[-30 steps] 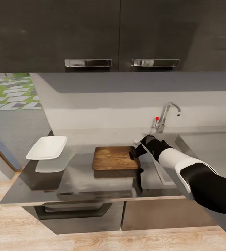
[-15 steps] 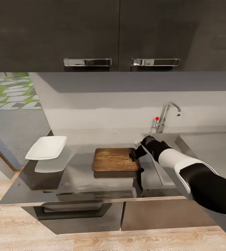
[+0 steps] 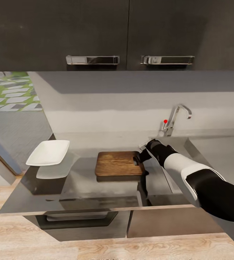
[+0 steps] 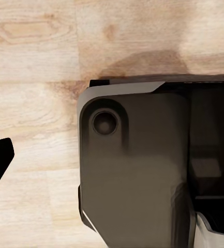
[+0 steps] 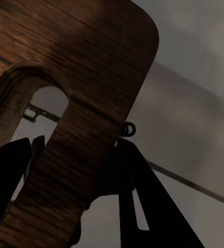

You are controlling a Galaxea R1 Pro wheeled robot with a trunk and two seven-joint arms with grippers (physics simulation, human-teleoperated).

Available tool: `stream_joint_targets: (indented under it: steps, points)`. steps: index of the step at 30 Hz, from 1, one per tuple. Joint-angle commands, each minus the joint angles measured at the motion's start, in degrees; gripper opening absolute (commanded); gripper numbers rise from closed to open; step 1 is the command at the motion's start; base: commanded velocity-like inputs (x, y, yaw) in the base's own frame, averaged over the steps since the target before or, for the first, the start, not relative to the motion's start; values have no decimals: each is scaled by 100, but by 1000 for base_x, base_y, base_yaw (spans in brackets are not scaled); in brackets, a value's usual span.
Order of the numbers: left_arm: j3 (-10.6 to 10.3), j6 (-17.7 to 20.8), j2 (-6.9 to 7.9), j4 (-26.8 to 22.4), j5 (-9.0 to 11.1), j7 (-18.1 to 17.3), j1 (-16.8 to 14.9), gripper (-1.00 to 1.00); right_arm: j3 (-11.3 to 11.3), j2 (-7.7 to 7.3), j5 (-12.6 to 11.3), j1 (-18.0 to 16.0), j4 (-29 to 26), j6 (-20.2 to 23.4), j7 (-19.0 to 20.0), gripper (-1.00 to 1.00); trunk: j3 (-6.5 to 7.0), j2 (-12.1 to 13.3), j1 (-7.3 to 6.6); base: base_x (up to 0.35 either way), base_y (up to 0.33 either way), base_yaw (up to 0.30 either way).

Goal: In the kitchen, take the Vidalia onion out of the sink, dice it on the chopping board with the paring knife, put the diced onion into the bowl on the countertop, then place both the paring knife and the chopping board into the sink.

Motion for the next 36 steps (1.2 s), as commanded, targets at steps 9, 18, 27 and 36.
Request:
stream_joint_targets:
  steps: [9,18,27,36]
  points:
    - [0,-11,0,-6,-4,-2,0,100,-4,-1,25,3,174,25,48,-100,-24,-4,3,0,0,0]
    - [0,-12,0,-6,-4,-2,1,100,-5,-1,25,3,174,25,53,100,-25,-4,3,0,0,0]
    - [0,-9,0,-6,-4,-2,0,100,-6,-1,26,0,174,25,56,100,-25,-4,3,0,0,0]
    - [0,-9,0,-6,-4,-2,0,100,-7,-11,32,5,114,-153,164,100,-25,-4,3,0,0,0]
